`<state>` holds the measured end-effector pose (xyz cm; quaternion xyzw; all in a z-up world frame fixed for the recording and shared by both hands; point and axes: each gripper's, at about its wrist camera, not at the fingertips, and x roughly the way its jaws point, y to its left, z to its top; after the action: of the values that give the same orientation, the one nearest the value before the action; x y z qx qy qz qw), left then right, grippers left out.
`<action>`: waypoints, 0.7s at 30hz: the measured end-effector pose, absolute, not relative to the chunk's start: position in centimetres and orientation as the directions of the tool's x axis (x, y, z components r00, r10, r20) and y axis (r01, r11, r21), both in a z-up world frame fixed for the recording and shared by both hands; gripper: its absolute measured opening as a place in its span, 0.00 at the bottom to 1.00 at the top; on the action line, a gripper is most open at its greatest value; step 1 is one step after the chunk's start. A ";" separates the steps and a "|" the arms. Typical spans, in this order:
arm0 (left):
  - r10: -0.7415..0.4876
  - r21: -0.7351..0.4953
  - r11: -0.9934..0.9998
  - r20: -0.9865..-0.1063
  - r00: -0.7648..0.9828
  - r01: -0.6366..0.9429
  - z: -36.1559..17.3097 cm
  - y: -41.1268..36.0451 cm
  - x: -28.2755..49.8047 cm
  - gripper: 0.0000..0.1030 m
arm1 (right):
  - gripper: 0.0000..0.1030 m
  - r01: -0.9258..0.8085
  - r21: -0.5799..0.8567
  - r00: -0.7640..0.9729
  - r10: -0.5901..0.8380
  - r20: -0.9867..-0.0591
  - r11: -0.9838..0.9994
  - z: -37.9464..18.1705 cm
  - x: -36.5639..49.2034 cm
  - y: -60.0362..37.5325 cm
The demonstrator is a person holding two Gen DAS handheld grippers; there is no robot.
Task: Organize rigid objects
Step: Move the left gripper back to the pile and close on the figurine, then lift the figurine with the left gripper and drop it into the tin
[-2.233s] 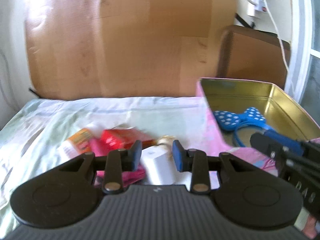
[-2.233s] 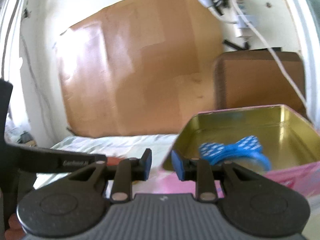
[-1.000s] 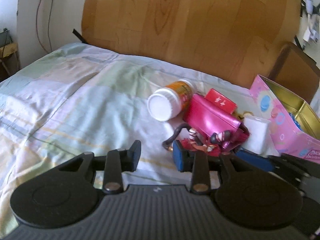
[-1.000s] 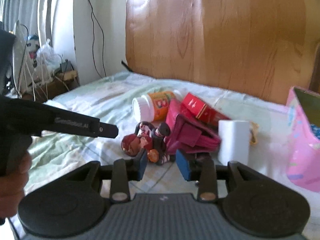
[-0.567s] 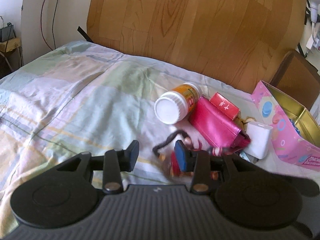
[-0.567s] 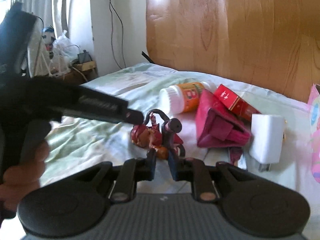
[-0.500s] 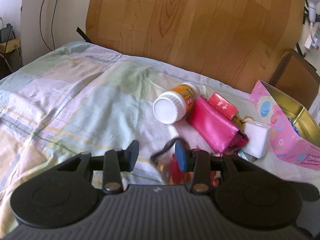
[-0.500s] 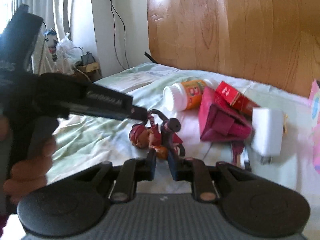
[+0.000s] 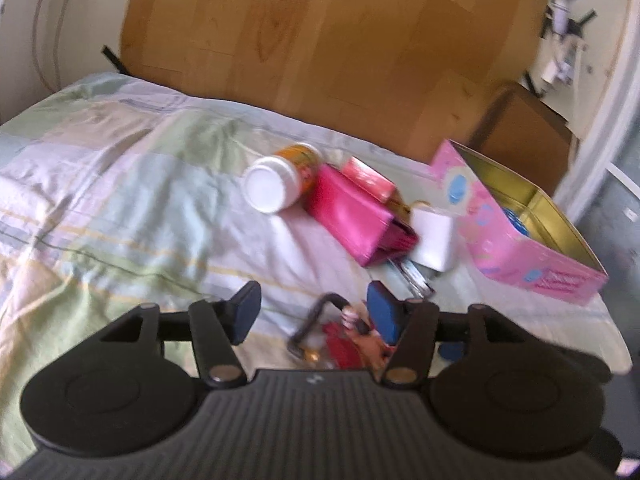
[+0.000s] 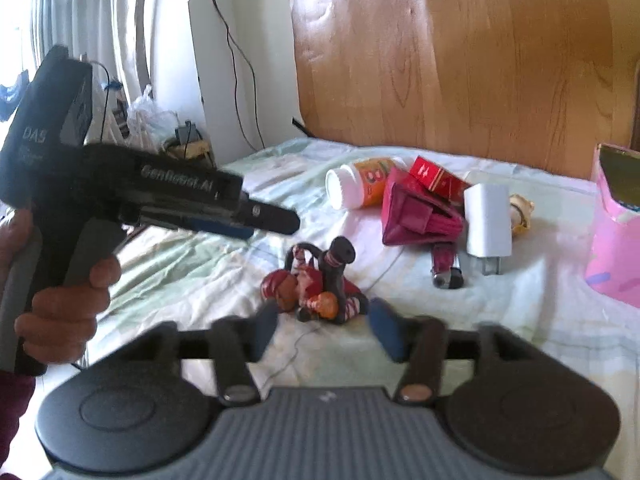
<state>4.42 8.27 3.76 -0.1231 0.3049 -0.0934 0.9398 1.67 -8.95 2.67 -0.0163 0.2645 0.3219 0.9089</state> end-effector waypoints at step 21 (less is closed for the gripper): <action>-0.350 -0.306 0.930 -0.563 0.749 0.205 2.2 6.7 4.8 0.55 | 0.33 -0.651 0.057 0.604 0.562 -0.564 0.757 1.4 5.6 -7.4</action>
<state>4.79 6.66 2.21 -0.1129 0.3212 -0.1497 0.9283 5.64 -7.35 1.41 -0.0772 0.2868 0.3399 0.8923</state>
